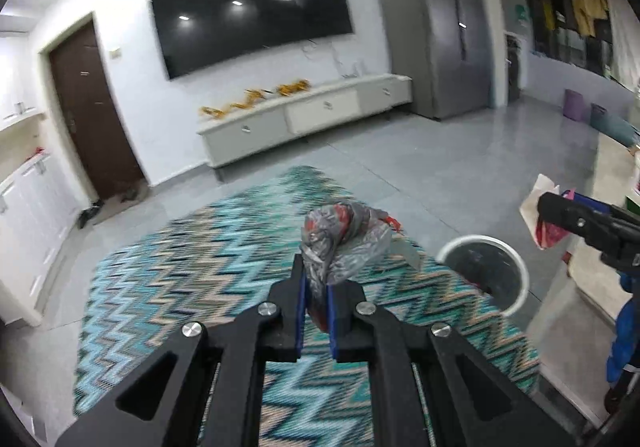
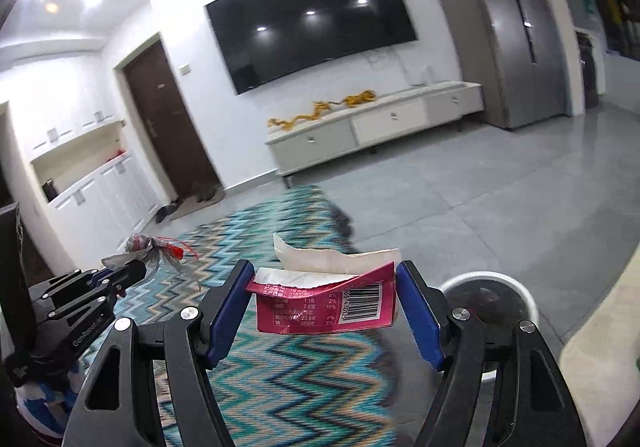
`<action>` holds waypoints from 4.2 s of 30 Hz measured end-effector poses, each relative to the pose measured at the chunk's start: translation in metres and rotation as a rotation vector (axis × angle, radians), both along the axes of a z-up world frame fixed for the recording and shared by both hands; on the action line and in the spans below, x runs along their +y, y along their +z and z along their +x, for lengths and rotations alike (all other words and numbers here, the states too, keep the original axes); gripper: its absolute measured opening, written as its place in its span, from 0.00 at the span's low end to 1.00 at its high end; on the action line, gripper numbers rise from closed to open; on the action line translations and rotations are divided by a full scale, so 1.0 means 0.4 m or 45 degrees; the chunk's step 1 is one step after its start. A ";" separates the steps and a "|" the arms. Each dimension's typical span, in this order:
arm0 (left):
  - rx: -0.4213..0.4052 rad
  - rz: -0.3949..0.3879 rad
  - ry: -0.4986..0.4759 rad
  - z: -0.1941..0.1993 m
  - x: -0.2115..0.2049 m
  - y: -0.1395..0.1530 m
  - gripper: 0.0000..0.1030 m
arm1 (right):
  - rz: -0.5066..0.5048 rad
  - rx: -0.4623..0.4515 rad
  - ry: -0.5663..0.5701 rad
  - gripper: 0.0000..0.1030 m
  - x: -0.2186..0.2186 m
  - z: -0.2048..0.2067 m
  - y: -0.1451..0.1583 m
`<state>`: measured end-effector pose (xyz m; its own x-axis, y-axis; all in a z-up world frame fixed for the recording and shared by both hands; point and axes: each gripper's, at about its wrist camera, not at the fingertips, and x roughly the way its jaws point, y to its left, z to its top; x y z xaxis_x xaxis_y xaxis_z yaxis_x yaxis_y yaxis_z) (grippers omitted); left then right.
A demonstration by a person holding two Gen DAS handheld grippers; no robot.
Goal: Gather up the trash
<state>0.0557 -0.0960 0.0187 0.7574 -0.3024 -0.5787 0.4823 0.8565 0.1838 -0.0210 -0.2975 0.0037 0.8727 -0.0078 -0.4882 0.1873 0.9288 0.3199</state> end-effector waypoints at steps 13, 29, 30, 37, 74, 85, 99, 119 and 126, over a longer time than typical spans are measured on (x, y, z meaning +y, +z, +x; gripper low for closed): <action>0.405 0.030 -0.298 0.202 -0.440 -0.188 0.08 | 0.023 0.289 -0.241 0.70 -0.273 0.123 -0.195; 0.762 0.091 -0.386 0.344 -0.696 -0.400 0.13 | 0.028 0.613 -0.337 0.79 -0.458 0.269 -0.402; 0.764 0.094 -0.388 0.350 -0.702 -0.402 0.16 | 0.030 0.614 -0.345 0.79 -0.460 0.266 -0.403; 0.791 0.050 -0.370 0.353 -0.739 -0.411 0.52 | 0.018 0.608 -0.371 0.81 -0.477 0.233 -0.386; -0.083 -0.199 0.060 -0.022 -0.010 0.037 0.82 | -0.347 0.077 -0.305 1.00 0.054 -0.058 0.093; -0.175 -0.233 0.139 -0.103 0.109 0.063 1.00 | -0.522 0.010 -0.371 1.00 0.170 -0.100 0.137; -0.238 -0.254 0.260 -0.132 0.183 0.065 1.00 | -0.497 -0.038 -0.435 1.00 0.176 -0.129 0.138; -0.220 -0.206 0.394 -0.090 0.220 0.034 1.00 | -0.560 -0.105 -0.530 1.00 0.169 -0.175 0.158; -0.196 -0.195 0.379 -0.095 0.209 0.019 1.00 | -0.546 -0.099 -0.551 1.00 0.155 -0.180 0.154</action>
